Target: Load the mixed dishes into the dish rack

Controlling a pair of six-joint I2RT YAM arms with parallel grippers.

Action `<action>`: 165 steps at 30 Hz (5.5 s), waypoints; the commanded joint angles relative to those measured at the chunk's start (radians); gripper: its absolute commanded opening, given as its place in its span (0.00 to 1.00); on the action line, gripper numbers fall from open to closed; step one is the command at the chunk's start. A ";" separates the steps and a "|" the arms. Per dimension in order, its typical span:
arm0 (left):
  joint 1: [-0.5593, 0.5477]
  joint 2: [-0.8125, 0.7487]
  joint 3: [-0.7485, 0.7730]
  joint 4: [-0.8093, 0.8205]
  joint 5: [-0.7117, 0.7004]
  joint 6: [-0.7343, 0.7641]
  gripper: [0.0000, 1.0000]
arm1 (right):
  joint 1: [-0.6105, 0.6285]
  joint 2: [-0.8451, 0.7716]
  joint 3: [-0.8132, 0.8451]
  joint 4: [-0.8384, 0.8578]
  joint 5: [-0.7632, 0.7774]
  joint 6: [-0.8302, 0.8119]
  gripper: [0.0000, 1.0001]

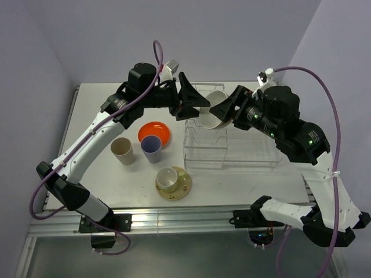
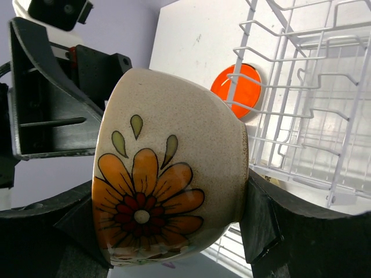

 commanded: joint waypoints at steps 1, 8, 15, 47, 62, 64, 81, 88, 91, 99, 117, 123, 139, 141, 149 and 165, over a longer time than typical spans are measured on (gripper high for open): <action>0.010 -0.048 -0.004 0.020 0.014 0.015 0.73 | -0.020 -0.040 0.000 0.073 -0.009 -0.006 0.00; 0.050 -0.085 -0.043 -0.029 -0.009 0.039 0.72 | -0.091 -0.055 -0.001 0.046 -0.026 -0.026 0.00; 0.081 -0.117 -0.037 -0.107 -0.024 0.085 0.71 | -0.178 -0.048 0.026 0.003 -0.026 -0.066 0.00; 0.265 -0.237 -0.023 -0.366 0.009 0.328 0.69 | -0.408 0.152 -0.055 -0.186 0.422 -0.221 0.00; 0.302 -0.300 -0.099 -0.374 0.051 0.360 0.69 | -0.459 0.374 -0.077 -0.223 0.609 -0.268 0.00; 0.311 -0.308 -0.115 -0.371 0.057 0.359 0.69 | -0.462 0.406 -0.078 -0.223 0.634 -0.275 0.00; 0.351 -0.360 -0.158 -0.380 0.072 0.369 0.70 | -0.471 0.615 -0.077 -0.241 0.772 -0.322 0.00; 0.360 -0.361 -0.158 -0.386 0.072 0.369 0.70 | -0.452 0.676 -0.084 -0.243 0.819 -0.313 0.00; 0.363 -0.364 -0.168 -0.377 0.075 0.363 0.70 | -0.445 0.701 -0.089 -0.244 0.842 -0.308 0.00; 0.374 -0.369 -0.164 -0.389 0.071 0.368 0.70 | -0.438 0.782 -0.093 -0.260 0.881 -0.288 0.00; 0.395 -0.371 -0.158 -0.395 0.074 0.365 0.70 | -0.363 0.880 -0.080 -0.283 0.881 -0.287 0.11; 0.395 -0.383 -0.165 -0.395 0.071 0.359 0.70 | -0.359 0.885 -0.081 -0.283 0.865 -0.287 0.30; 0.397 -0.417 -0.218 -0.343 0.086 0.317 0.70 | -0.323 0.791 -0.182 -0.255 0.787 -0.281 0.95; 0.397 -0.421 -0.224 -0.340 0.088 0.311 0.70 | -0.323 0.778 -0.193 -0.244 0.772 -0.284 0.97; 0.397 -0.443 -0.250 -0.317 0.091 0.286 0.70 | -0.323 0.718 -0.195 -0.220 0.652 -0.319 0.98; 0.397 -0.463 -0.294 -0.276 0.100 0.250 0.70 | -0.378 0.624 -0.310 -0.145 0.528 -0.333 0.99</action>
